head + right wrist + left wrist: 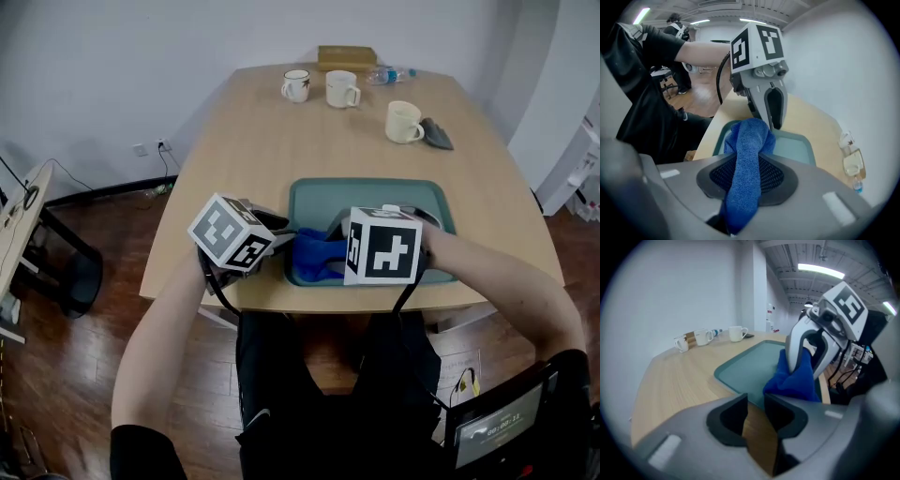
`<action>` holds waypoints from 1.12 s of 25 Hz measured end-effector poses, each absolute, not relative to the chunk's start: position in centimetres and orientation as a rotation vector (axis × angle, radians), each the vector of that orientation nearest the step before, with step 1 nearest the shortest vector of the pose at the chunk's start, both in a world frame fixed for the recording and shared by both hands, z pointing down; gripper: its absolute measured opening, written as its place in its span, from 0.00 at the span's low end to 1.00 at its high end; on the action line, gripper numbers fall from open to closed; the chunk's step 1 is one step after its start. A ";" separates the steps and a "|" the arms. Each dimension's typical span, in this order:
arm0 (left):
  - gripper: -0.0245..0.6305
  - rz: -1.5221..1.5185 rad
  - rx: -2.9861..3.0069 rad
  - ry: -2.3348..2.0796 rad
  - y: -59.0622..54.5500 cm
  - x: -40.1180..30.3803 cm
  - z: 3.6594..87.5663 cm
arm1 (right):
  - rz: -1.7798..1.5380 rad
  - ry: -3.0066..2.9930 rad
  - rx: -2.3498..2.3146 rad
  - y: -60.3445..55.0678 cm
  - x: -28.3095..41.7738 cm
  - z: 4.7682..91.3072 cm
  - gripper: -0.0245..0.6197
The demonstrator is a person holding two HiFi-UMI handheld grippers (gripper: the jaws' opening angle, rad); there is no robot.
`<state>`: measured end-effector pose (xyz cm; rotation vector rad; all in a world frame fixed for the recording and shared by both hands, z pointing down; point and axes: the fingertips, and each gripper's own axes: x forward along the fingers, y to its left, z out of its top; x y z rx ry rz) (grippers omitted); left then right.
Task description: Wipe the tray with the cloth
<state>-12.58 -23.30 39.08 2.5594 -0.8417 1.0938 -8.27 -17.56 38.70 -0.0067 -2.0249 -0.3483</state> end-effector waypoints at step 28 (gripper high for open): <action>0.21 1.127 2.566 -0.869 -23.4 -12.9 39.2 | -0.128 -1.989 0.121 -17.7 9.2 39.2 0.21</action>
